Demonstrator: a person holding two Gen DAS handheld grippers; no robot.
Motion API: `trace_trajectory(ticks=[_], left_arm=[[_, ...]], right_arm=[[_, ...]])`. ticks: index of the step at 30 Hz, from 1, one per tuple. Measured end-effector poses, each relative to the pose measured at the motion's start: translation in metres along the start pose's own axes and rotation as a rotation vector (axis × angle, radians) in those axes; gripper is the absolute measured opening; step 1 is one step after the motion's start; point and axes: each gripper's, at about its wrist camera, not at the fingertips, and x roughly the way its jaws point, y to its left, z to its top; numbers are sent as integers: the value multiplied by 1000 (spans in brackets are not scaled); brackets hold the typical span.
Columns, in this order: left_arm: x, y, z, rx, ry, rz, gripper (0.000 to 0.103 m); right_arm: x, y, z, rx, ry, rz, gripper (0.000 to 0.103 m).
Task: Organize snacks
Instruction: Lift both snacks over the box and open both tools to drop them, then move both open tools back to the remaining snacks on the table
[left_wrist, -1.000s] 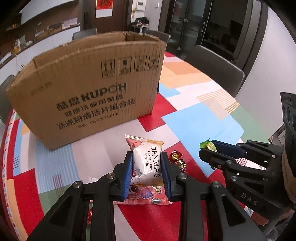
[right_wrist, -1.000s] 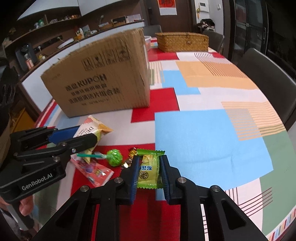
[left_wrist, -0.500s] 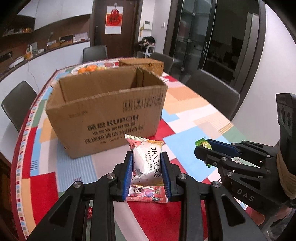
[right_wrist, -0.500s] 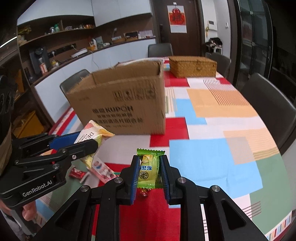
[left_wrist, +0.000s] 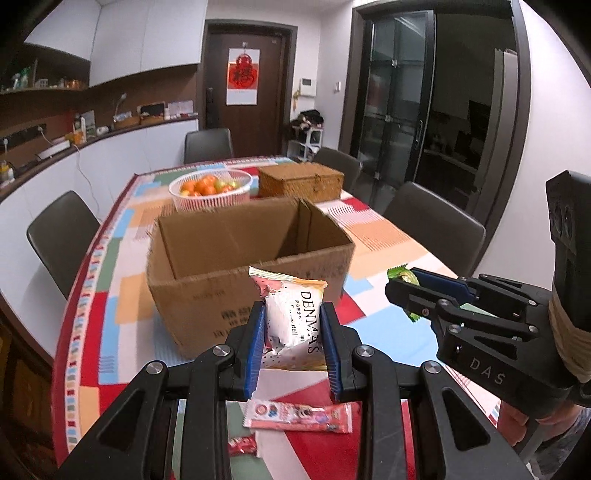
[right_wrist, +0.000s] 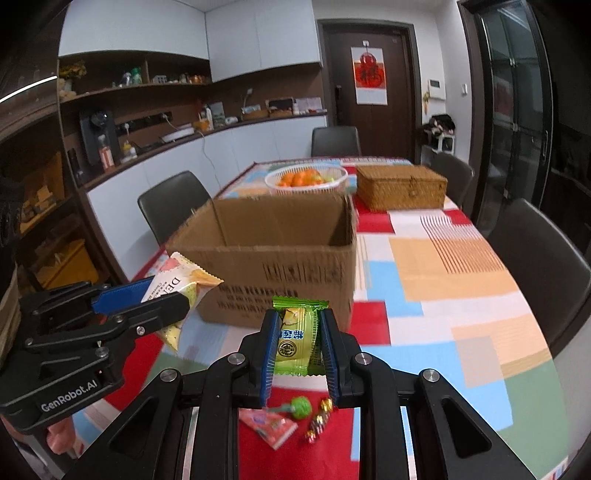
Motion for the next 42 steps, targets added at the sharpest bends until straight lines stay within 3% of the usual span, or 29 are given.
trace_trajectory(ticks=[5, 18, 34, 37, 39, 40, 42], left_arm=[[-4, 12, 16, -3, -38, 37, 29], [24, 43, 51, -46, -64, 99, 29], [102, 73, 74, -86, 51, 157, 30], [106, 77, 73, -90, 67, 178, 42], [100, 77, 69, -96, 62, 181, 50], [97, 76, 67, -89, 57, 182, 50], [87, 68, 61, -50, 45, 207, 50]], right_arm=[[4, 2, 23, -9, -44, 10, 24], [43, 0, 75, -26, -49, 33, 24], [117, -10, 102, 1, 49, 39, 24], [126, -12, 104, 2, 63, 35, 24], [130, -14, 103, 17, 86, 26, 37], [128, -16, 101, 32, 88, 22, 50], [119, -19, 94, 35, 59, 1, 50]])
